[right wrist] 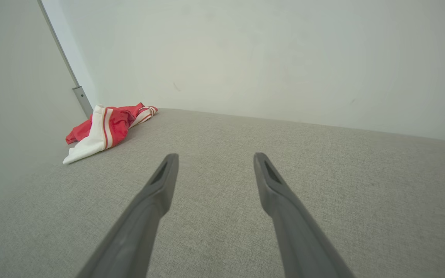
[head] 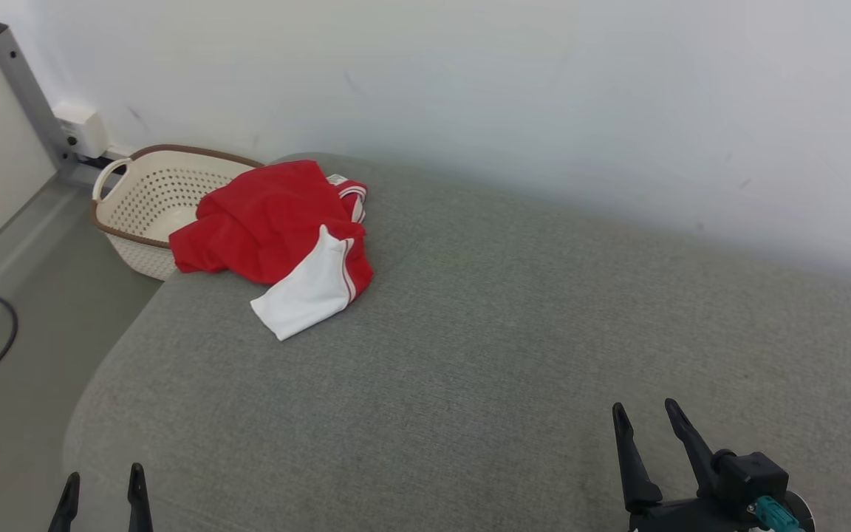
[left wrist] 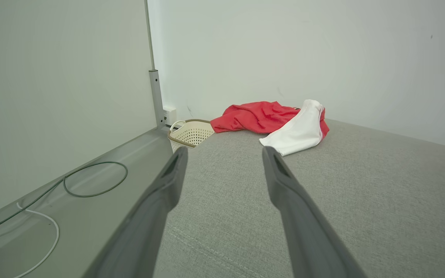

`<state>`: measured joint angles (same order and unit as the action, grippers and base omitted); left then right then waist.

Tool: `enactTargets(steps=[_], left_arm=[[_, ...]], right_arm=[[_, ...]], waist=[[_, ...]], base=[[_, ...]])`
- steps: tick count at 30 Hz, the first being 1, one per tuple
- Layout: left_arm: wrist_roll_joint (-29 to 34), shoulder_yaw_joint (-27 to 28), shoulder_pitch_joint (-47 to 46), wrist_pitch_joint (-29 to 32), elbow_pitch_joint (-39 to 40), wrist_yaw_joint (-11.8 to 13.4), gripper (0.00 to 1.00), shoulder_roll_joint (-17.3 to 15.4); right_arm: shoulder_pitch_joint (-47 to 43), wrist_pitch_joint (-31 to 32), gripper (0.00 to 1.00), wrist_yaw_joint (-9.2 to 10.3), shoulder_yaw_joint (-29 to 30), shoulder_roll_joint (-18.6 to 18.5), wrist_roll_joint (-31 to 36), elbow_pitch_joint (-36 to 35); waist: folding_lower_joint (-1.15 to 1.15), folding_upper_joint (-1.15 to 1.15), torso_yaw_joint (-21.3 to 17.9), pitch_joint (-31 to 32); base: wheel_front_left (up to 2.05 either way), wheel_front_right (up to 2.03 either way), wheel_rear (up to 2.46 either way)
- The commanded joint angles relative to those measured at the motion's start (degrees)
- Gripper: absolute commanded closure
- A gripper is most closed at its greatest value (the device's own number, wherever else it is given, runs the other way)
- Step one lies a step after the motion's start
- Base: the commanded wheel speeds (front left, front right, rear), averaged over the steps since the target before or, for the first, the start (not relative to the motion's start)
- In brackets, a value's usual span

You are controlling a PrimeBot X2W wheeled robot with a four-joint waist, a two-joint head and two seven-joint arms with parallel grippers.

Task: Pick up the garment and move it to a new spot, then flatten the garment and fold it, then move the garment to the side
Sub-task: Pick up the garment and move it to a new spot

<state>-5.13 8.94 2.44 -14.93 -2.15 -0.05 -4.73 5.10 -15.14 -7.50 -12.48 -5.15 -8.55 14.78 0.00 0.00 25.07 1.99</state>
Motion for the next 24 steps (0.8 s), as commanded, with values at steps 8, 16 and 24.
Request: enactTargets(steps=[8,16,24], left_arm=[[-0.6,-0.1,0.9,-0.2,0.0,0.7,0.0,-0.3],[-1.8,0.3,0.6,-0.2,0.1,0.9,0.0,-0.2],[-3.1,0.2,-3.7,-0.2,0.9,-0.4,0.0,-1.1]], right_arm=[[0.2,-0.1,0.0,0.01,-1.0,0.0,-0.7,-0.1],[0.5,-0.1,0.0,0.01,-1.4,-0.4,-1.1,0.2],[1.5,-0.1,0.0,0.01,-2.4,-1.0,-1.5,-0.2]], waist=[[0.0,0.0,3.1,0.3],[0.0,0.0,3.2,0.1],[0.0,0.0,1.3,-1.2]], base=[[0.0,0.0,0.0],[0.0,0.0,0.0],[0.0,0.0,0.0]])
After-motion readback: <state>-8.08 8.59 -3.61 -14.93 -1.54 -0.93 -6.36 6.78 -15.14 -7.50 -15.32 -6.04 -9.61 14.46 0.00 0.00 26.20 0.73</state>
